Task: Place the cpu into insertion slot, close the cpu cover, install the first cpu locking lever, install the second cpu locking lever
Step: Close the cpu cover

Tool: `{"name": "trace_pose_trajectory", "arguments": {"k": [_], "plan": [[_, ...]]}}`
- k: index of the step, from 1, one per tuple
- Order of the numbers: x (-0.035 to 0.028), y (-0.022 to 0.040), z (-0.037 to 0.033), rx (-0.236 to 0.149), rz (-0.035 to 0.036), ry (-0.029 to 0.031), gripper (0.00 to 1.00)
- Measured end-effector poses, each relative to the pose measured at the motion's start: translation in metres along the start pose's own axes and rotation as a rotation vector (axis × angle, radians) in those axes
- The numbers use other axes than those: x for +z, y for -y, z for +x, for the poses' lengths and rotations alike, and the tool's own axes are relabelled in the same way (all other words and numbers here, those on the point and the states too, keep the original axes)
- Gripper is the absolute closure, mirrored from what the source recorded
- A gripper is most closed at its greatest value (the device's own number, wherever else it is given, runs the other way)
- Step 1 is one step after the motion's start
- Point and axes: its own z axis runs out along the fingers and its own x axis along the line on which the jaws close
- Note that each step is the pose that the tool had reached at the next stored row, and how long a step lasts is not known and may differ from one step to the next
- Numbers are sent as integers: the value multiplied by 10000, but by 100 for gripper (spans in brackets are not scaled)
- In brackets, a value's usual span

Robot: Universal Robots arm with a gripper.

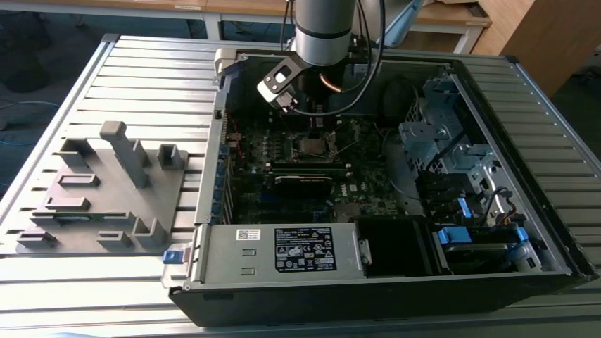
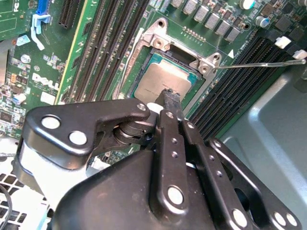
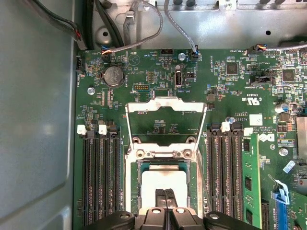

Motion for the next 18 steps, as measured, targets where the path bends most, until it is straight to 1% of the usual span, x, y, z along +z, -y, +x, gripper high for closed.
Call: {"name": "trace_pose_trajectory", "arguments": {"k": [13, 18], "plan": [[3, -22, 0, 3, 1, 2, 89], [-15, -24, 1, 2, -1, -1, 89]]}}
